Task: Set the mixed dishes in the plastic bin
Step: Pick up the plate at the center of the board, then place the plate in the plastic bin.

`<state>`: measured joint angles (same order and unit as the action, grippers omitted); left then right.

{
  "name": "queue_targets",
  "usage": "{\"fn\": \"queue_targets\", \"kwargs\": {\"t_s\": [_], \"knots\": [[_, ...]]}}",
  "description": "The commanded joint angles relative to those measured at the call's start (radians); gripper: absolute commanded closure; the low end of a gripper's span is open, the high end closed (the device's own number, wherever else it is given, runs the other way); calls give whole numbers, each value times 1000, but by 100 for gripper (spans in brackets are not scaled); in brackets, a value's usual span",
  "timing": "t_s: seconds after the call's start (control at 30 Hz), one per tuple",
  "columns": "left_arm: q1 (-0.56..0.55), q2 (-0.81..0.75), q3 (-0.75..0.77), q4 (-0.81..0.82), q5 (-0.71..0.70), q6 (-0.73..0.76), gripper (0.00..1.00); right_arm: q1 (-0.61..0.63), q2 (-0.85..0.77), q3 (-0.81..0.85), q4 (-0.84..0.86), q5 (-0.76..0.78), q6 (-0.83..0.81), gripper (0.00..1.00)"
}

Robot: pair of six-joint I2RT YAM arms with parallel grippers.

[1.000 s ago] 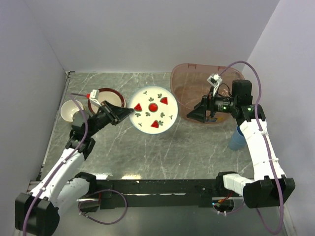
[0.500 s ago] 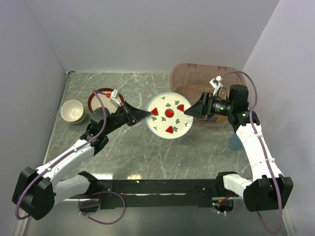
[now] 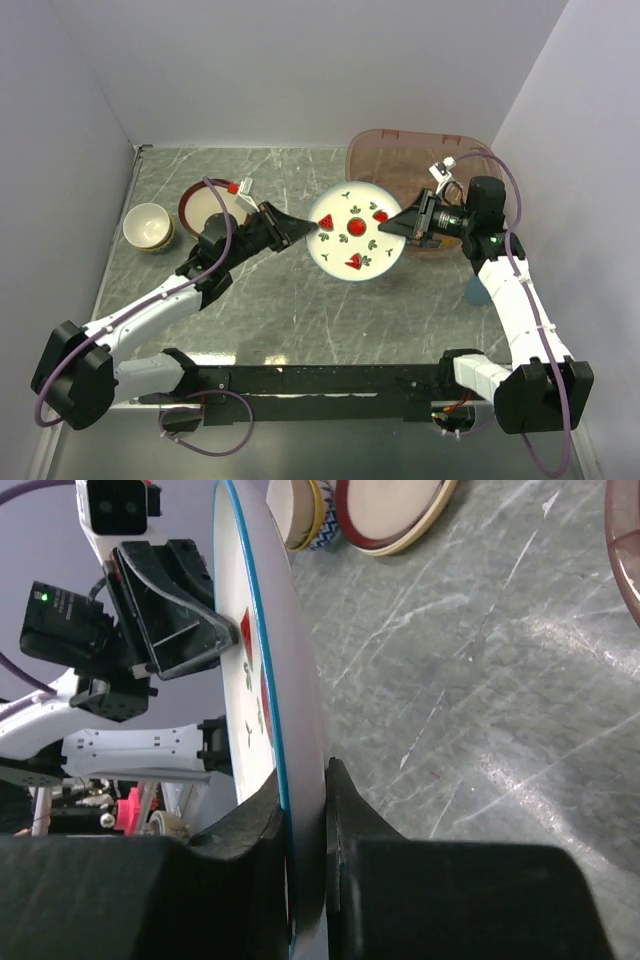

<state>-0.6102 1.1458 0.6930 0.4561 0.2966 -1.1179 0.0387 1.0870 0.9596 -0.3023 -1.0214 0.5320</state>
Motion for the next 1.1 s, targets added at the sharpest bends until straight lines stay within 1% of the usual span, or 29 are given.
{"fn": "queue_targets", "kwargs": {"t_s": [0.0, 0.03, 0.07, 0.1, 0.13, 0.2, 0.23, 0.3, 0.33, 0.37, 0.4, 0.43, 0.5, 0.53, 0.57, 0.63, 0.67, 0.7, 0.73, 0.77, 0.8, 0.9, 0.97, 1.07], "knots": [[-20, -37, 85, 165, 21, 4, 93, -23, -25, -2, 127, -97, 26, 100], [-20, -49, 85, 153, 16, 12, 76, -63, -25, -13, 164, -129, 69, 100], [-20, -55, 82, 142, 10, 30, 66, -81, -25, -30, 214, -172, 100, 100], [-20, -63, 82, 109, 4, 44, 57, -100, -27, -69, 347, -240, 141, 100], [-20, -76, 85, 93, -7, 56, 40, -114, -27, -90, 420, -274, 225, 100], [-16, -90, 94, 44, -20, 108, 26, -140, -21, -110, 505, -305, 250, 100], [-13, -106, 111, -27, -28, 133, 18, -146, -19, -104, 488, -305, 231, 100], [4, -121, 134, -109, -57, 229, 14, -161, -9, -62, 407, -304, 154, 100], [12, -139, 161, -210, -71, 269, 9, -169, 7, -46, 376, -299, 134, 100], [30, -147, 175, -255, -103, 349, 7, -186, 16, -6, 323, -299, 113, 100], [41, -162, 189, -310, -118, 390, 6, -195, 27, 13, 310, -295, 83, 100], [53, -170, 216, -404, -140, 476, 5, -204, 51, 33, 283, -292, 68, 100], [85, -187, 256, -511, -233, 555, 2, -223, 76, 83, 215, -281, 11, 100], [95, -193, 266, -592, -267, 629, 1, -227, 100, 102, 186, -261, -15, 100], [110, -199, 272, -623, -330, 668, 1, -230, 112, 134, 131, -252, -41, 100], [118, -213, 270, -680, -399, 771, 1, -238, 151, 163, 89, -218, -96, 100], [122, -218, 263, -721, -442, 796, 1, -240, 163, 194, 56, -207, -110, 100], [124, -228, 238, -735, -506, 817, 1, -244, 177, 211, 39, -197, -136, 100], [125, -235, 221, -747, -540, 846, 1, -247, 201, 231, 14, -183, -156, 100], [125, -244, 202, -752, -566, 852, 1, -249, 217, 278, -45, -145, -205, 100], [124, -265, 157, -748, -600, 859, 1, -250, 231, 303, -69, -132, -226, 100], [125, -308, 67, -712, -619, 854, 1, -258, 283, 389, -133, -74, -279, 100], [125, -322, 50, -706, -603, 851, 1, -269, 316, 438, -147, -46, -290, 100], [125, -320, 51, -705, -632, 859, 1, -276, 366, 499, -165, -8, -319, 100]]}}
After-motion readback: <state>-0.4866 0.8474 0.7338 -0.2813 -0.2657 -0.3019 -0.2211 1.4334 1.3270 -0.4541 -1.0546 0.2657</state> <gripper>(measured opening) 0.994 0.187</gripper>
